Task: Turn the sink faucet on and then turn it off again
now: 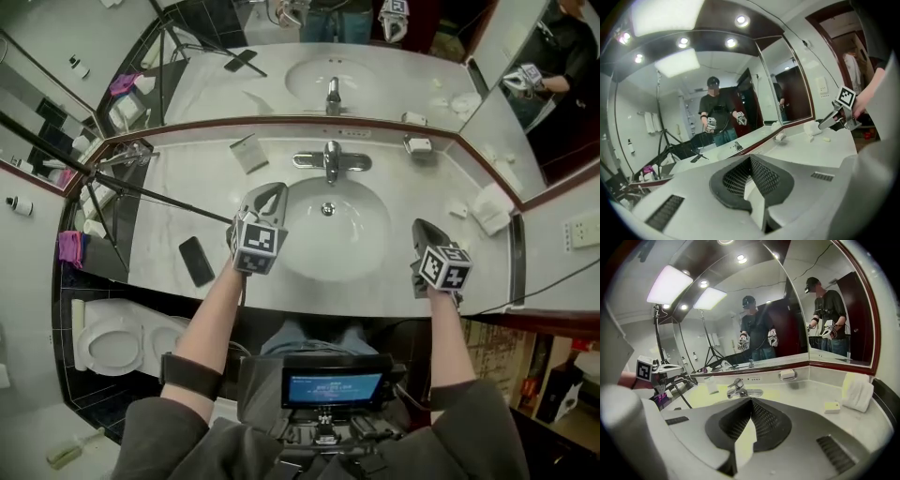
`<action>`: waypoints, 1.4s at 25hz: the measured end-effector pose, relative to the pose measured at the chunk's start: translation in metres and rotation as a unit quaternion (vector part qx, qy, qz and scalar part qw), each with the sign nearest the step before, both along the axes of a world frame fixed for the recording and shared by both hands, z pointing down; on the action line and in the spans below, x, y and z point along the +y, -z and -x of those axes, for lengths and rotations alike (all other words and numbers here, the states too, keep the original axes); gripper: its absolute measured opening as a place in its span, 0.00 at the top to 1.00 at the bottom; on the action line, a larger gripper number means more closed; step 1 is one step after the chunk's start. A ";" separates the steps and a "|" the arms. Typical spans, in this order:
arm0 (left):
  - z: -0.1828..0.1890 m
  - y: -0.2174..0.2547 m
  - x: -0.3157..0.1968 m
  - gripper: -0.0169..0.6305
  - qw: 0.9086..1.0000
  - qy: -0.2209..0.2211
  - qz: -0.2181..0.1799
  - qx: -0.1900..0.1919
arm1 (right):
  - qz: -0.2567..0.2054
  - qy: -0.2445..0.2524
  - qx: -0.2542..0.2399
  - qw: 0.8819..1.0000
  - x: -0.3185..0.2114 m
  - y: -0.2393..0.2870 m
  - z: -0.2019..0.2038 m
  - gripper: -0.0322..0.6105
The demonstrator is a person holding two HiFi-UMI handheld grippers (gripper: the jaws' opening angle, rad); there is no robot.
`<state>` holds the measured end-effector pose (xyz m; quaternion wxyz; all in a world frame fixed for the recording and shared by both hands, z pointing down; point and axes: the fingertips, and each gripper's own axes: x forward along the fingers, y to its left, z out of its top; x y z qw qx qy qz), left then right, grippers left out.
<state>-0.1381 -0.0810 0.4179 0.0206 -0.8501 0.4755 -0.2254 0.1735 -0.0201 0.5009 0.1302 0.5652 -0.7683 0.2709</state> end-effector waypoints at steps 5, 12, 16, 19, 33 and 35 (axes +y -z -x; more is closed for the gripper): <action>0.019 -0.002 0.012 0.97 0.998 0.027 0.045 0.044 | -0.010 0.036 0.014 0.999 -0.016 0.013 0.014 0.95; 0.042 -0.006 0.018 0.97 0.992 0.055 0.079 0.078 | -0.015 0.053 0.031 0.998 -0.032 0.027 0.020 0.95; 0.051 -0.012 0.021 0.97 0.991 0.063 0.087 0.082 | -0.017 0.064 0.055 0.996 -0.037 0.027 0.024 0.95; 0.054 -0.017 0.022 0.97 0.990 0.065 0.093 0.081 | -0.016 0.066 0.059 0.996 -0.038 0.027 0.027 0.95; 0.056 -0.028 0.025 0.97 0.990 0.060 0.104 0.076 | -0.012 0.067 0.067 0.995 -0.041 0.024 0.028 0.95; 0.056 -0.030 0.026 0.97 0.990 0.062 0.104 0.075 | -0.012 0.067 0.068 0.995 -0.040 0.023 0.027 0.95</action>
